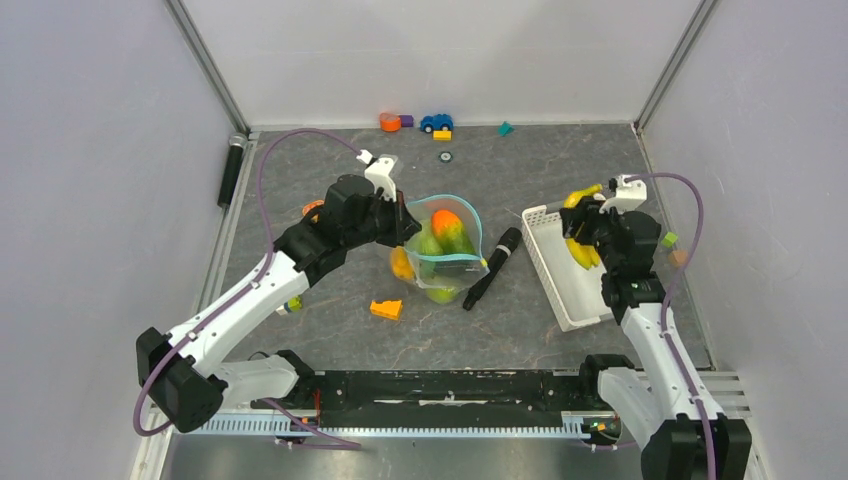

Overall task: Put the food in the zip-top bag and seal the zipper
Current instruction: Pick up the fake fruit from the bin, then place the fake fruit in the zipper food storage bag.

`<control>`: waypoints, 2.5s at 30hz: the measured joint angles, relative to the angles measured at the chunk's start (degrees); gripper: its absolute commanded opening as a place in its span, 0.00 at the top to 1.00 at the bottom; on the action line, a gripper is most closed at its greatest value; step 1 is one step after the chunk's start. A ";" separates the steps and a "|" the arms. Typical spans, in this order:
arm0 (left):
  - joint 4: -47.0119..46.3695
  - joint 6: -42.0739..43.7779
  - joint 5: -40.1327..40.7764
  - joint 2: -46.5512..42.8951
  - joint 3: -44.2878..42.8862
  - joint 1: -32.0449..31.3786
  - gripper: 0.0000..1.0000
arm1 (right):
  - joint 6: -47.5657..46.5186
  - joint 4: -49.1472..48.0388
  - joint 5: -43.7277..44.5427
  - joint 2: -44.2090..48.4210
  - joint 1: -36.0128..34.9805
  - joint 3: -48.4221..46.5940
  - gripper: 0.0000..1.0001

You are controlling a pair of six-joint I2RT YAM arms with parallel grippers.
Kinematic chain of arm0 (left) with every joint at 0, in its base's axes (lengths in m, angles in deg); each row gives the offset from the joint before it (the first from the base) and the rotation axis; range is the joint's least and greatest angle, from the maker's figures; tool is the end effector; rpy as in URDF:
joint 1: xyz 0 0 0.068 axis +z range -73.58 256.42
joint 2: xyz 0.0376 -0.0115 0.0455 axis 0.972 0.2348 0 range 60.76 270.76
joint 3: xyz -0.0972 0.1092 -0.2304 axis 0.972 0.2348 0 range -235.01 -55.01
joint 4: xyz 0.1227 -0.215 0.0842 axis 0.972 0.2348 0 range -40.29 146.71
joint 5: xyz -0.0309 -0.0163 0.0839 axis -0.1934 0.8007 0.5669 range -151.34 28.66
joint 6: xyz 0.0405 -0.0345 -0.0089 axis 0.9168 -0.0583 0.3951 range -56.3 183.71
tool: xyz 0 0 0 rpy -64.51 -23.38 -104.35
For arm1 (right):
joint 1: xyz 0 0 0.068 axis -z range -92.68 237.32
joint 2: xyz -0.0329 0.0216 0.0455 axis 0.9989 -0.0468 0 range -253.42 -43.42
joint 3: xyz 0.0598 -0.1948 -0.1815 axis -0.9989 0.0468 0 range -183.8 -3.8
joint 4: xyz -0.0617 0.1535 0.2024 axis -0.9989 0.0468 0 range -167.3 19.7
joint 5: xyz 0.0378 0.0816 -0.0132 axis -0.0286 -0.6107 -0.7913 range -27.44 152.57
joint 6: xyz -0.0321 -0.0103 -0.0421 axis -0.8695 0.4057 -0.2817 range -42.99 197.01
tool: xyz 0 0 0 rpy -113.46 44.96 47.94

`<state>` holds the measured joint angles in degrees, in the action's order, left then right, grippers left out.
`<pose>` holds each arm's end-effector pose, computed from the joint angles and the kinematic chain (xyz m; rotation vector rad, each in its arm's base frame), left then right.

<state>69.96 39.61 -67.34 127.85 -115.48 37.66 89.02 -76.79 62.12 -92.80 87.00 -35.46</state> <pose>0.2044 -0.1689 0.3386 0.3399 2.1037 -0.7775 0.2037 0.0013 0.2622 0.1874 1.8828 0.1543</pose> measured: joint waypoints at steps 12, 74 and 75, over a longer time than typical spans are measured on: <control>12.92 -1.60 5.92 3.50 -8.92 -0.17 0.98 | 5.29 -31.36 -30.60 -6.99 -23.87 -8.15 1.00; 16.50 -2.91 4.50 -1.81 -6.97 -0.33 0.98 | 2.91 -24.09 -27.85 -24.72 -43.54 -11.52 0.99; 16.50 -2.93 4.09 -1.75 -7.32 -0.48 0.98 | 2.62 -22.32 -27.10 -25.44 -43.56 -12.24 0.99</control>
<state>86.47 36.68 -63.25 126.10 -122.80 37.18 91.64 -99.11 35.01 -118.25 43.44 -47.70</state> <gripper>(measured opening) 0.029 0.616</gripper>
